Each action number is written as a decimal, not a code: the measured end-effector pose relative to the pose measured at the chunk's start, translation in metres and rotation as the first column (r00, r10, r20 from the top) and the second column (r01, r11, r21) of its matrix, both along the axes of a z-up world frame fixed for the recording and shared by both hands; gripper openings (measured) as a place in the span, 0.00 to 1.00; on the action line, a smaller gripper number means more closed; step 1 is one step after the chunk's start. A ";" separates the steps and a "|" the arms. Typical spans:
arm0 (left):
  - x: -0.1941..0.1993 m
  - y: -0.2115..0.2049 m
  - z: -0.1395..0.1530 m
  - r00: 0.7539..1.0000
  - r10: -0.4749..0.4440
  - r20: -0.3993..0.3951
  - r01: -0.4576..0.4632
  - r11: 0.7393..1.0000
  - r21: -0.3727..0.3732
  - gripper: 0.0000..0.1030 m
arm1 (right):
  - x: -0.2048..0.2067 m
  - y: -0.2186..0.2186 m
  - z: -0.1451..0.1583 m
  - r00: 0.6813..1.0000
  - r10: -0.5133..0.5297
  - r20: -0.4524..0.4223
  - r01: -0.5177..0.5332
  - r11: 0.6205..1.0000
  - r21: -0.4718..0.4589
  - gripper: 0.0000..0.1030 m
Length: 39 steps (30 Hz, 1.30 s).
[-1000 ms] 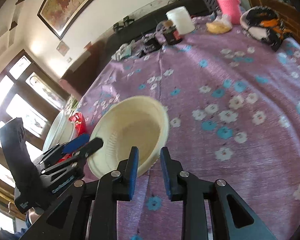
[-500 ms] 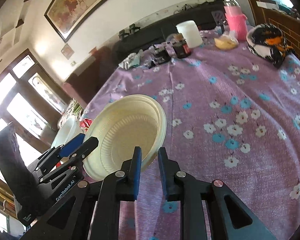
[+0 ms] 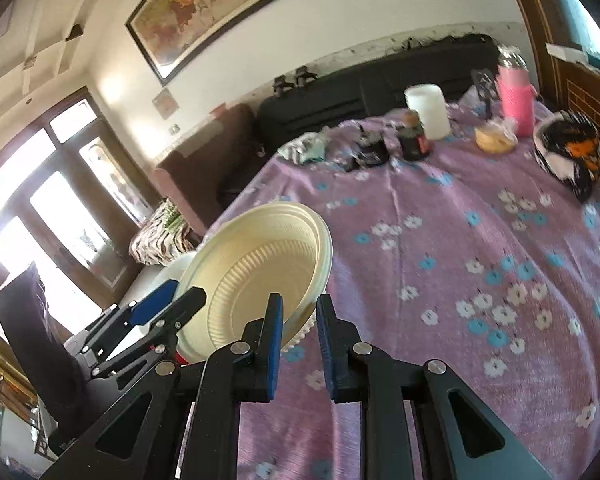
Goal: Organize plates and bowls
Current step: 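Carry the cream bowl over the stack and lower it onto the white bowl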
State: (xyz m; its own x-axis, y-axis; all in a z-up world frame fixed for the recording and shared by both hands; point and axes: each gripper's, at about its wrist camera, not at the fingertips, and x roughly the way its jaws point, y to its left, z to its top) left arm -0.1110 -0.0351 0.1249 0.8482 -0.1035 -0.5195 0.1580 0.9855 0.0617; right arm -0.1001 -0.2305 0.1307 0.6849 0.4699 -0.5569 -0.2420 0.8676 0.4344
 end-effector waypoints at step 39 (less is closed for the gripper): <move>0.007 0.163 -0.021 0.966 0.244 -0.087 -0.254 0.960 -0.120 0.35 | 0.063 0.175 -0.027 0.964 0.240 -0.111 -0.248 0.967 -0.057 0.19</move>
